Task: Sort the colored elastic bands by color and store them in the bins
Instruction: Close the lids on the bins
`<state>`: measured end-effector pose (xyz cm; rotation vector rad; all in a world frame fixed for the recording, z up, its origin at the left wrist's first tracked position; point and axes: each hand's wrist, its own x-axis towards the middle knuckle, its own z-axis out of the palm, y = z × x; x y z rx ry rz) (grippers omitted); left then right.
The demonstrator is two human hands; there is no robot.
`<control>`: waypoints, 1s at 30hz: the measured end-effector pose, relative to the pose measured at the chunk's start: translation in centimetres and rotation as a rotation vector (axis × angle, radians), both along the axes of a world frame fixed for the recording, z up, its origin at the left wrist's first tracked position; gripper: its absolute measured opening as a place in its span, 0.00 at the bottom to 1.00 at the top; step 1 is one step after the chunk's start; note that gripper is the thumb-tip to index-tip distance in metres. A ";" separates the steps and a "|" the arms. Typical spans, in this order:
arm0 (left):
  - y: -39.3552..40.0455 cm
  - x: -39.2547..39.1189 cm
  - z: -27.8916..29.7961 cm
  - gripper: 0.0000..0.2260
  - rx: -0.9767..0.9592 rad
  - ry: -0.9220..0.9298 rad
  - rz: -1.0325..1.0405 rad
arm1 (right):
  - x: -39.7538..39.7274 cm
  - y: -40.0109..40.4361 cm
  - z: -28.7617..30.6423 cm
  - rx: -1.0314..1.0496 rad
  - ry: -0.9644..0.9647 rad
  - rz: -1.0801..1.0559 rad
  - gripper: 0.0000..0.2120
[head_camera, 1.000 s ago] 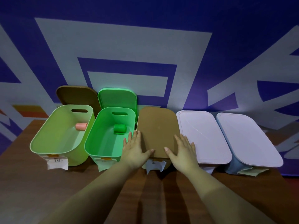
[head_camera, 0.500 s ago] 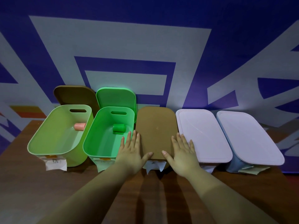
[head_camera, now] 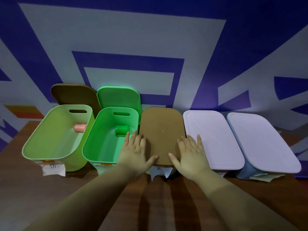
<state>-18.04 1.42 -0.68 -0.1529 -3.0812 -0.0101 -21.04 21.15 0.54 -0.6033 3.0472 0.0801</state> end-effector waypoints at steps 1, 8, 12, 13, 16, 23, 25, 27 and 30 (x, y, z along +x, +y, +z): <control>-0.2 -0.6 -0.2 0.34 0.014 0.041 -0.005 | -0.4 -0.1 0.3 -0.021 0.042 0.007 0.37; -0.4 -6.4 1.8 0.21 0.079 0.022 0.079 | -5.9 -3.1 2.0 -0.127 0.082 -0.077 0.15; -0.2 -10.2 1.6 0.24 0.178 0.110 0.097 | -9.3 -4.7 1.6 -0.244 0.096 -0.077 0.17; -0.2 -11.1 1.4 0.29 0.179 0.072 0.091 | -10.1 -5.0 1.5 -0.263 0.083 -0.055 0.19; -0.4 -12.6 0.0 0.36 0.165 -0.067 0.083 | -11.8 -5.5 0.5 -0.207 -0.023 -0.013 0.28; -0.4 -12.8 -1.9 0.44 0.130 -0.115 0.072 | -12.5 -5.3 -2.2 -0.108 -0.041 -0.025 0.35; -0.3 -12.9 -1.9 0.44 0.130 -0.113 0.068 | -12.5 -5.3 -2.5 -0.119 -0.038 -0.020 0.37; -0.3 -13.1 -2.2 0.44 0.101 -0.122 0.078 | -12.8 -5.2 -2.6 -0.132 -0.054 -0.021 0.34; -0.6 -13.0 -2.0 0.42 0.118 -0.105 0.122 | -13.0 -5.2 -2.4 -0.108 -0.098 -0.016 0.32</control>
